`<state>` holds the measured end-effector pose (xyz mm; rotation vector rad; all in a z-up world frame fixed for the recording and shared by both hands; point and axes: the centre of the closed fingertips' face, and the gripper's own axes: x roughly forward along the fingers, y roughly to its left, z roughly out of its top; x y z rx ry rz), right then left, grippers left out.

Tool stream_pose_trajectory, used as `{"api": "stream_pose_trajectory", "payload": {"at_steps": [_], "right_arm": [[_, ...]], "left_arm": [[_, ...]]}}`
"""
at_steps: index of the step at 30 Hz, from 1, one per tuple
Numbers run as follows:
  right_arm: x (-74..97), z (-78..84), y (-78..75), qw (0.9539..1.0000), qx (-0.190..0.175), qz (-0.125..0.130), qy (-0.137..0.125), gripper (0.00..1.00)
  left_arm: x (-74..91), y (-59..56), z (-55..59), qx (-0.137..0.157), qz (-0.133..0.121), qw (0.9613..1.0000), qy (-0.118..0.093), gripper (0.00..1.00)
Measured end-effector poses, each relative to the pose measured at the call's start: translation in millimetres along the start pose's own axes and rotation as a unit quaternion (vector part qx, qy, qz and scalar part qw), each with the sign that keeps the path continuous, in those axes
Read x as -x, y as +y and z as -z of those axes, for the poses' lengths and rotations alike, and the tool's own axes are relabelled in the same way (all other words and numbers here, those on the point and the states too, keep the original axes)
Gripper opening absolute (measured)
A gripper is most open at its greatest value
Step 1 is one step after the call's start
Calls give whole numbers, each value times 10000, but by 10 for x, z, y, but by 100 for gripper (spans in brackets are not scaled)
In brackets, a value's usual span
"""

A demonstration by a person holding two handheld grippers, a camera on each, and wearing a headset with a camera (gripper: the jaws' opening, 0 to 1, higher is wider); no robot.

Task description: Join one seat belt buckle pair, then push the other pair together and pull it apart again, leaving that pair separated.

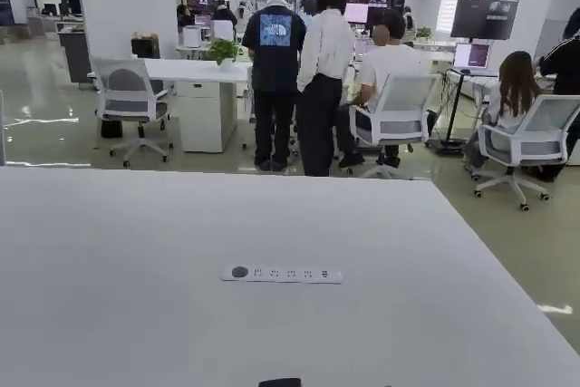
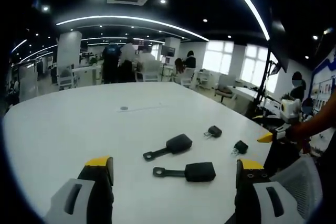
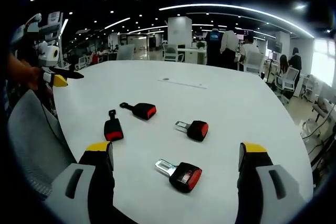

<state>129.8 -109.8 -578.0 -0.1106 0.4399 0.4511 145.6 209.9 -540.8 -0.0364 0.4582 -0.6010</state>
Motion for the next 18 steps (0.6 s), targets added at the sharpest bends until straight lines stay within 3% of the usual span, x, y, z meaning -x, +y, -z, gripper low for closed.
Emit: {"api": "stream_pose_trajectory", "payload": {"at_steps": [18], "right_arm": [[-12, 8, -24, 10000, -39, 24, -7, 99]], "left_arm": [[-20, 9, 19, 18, -3, 10000, -5, 99]]}}
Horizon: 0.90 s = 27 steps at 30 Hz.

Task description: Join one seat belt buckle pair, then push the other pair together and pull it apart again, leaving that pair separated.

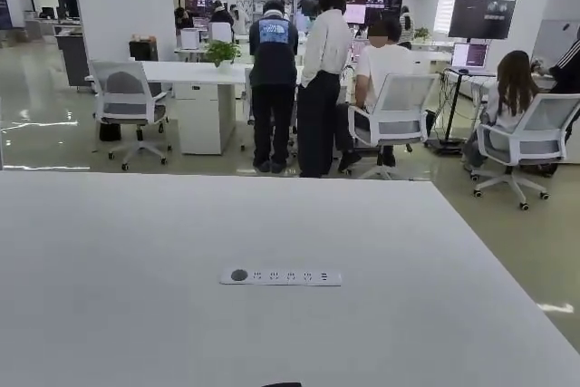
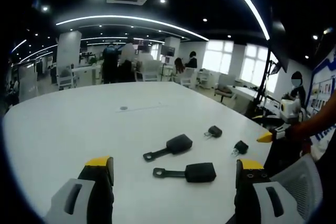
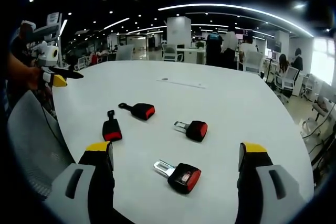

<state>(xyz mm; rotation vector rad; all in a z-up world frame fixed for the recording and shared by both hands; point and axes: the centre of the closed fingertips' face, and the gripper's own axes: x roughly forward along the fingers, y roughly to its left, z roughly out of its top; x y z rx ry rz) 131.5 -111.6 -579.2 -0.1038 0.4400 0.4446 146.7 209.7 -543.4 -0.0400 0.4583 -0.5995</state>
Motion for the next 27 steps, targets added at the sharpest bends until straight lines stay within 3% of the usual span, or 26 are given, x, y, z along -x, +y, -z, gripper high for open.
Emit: {"api": "stream_pose_trajectory", "payload": {"at_steps": [27], "right_arm": [[-13, -18, -1, 10000, -8, 9, 17, 99]], "left_arm": [[15, -17, -16, 10, 4, 10000, 21, 99]]}}
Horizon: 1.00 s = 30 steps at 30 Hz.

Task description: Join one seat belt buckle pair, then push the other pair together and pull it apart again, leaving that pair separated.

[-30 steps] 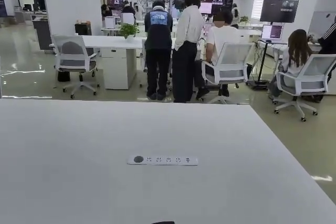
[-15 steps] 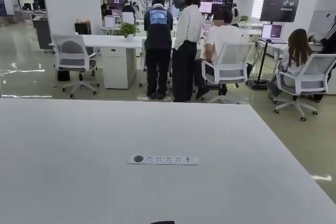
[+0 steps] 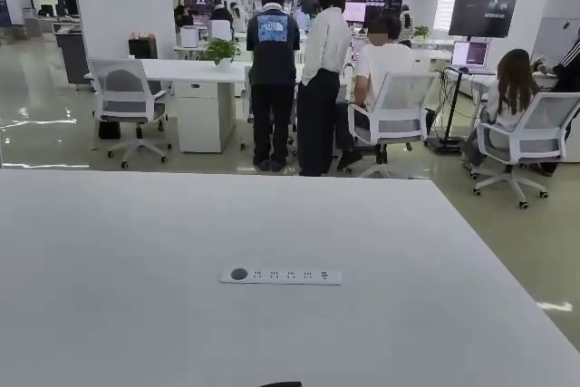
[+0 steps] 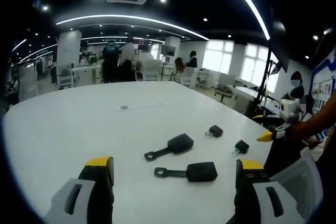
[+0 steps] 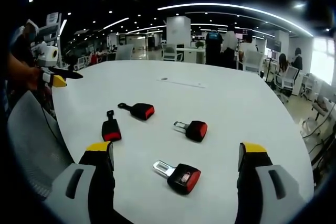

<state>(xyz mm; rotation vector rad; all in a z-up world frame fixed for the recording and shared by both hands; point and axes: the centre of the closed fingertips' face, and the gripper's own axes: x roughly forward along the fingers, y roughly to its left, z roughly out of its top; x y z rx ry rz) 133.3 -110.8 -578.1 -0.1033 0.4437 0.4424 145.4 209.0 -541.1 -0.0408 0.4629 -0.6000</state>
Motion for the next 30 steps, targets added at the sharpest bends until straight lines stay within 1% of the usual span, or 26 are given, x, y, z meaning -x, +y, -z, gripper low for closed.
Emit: {"api": "stream_pose_trajectory", "payload": {"at_steps": [13, 17, 21, 30], "right_arm": [[-18, 16, -30, 10000, 17, -5, 27, 99], [-27, 28, -38, 10000, 6, -5, 34, 99], [-29, 20, -21, 10000, 7, -12, 38, 99], [-28, 30, -12, 10000, 2, -4, 61, 98]], "left_arm": [[-15, 57, 34, -12, 5, 10000, 39, 99], [-16, 51, 23, -12, 2, 10000, 37, 99], [-15, 2, 15, -12, -9, 10000, 53, 98], [-22, 9, 42, 14, 6, 10000, 51, 98]]}}
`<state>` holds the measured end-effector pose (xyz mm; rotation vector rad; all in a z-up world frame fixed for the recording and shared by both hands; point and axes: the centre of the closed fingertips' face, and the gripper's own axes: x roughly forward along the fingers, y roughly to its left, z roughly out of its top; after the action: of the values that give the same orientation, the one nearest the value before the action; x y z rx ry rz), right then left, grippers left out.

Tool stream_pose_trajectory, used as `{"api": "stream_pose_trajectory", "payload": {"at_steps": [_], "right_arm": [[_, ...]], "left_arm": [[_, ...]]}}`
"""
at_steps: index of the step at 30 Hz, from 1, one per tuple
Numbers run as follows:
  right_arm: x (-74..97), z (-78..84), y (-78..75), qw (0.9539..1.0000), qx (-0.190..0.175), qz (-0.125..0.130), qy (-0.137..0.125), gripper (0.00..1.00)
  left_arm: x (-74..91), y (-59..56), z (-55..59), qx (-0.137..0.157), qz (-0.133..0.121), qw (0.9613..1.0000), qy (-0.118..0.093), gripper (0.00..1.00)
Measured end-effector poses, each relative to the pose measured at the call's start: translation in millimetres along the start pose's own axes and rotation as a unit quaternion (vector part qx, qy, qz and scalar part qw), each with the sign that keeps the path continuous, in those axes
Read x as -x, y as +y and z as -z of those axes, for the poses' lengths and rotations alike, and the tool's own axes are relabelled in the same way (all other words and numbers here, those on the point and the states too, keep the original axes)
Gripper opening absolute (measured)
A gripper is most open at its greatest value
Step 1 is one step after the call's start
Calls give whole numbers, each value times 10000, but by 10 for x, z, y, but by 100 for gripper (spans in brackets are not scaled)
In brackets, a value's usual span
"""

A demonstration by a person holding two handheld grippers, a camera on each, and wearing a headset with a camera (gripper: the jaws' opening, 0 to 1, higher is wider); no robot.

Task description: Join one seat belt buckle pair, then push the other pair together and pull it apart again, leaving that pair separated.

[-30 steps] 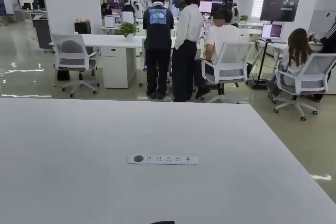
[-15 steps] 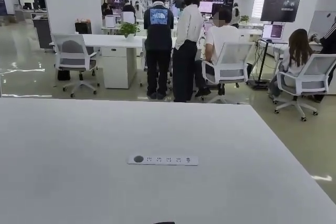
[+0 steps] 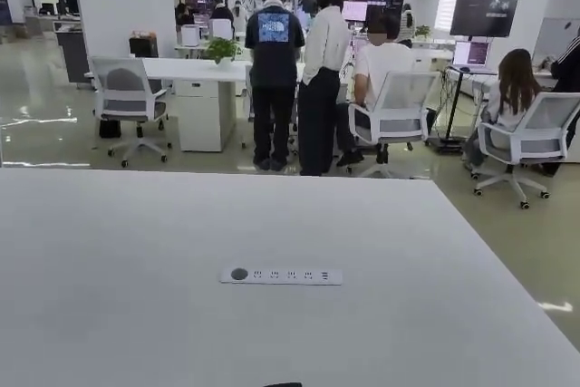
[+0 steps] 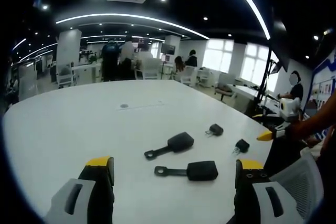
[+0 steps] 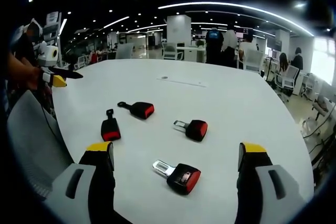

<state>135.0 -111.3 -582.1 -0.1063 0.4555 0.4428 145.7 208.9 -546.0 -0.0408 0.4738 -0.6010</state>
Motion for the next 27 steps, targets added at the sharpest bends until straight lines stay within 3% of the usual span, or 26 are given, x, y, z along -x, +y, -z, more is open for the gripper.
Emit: {"api": "stream_pose_trajectory", "payload": {"at_steps": [20, 27], "right_arm": [[-38, 11, 34, 10000, 8, -52, 76, 98], [-59, 33, 27, 9999, -11, -77, 119, 97]], "left_arm": [[-34, 52, 62, 44, 41, 10000, 63, 98], [-120, 41, 122, 47, 93, 9998, 149, 98]]}}
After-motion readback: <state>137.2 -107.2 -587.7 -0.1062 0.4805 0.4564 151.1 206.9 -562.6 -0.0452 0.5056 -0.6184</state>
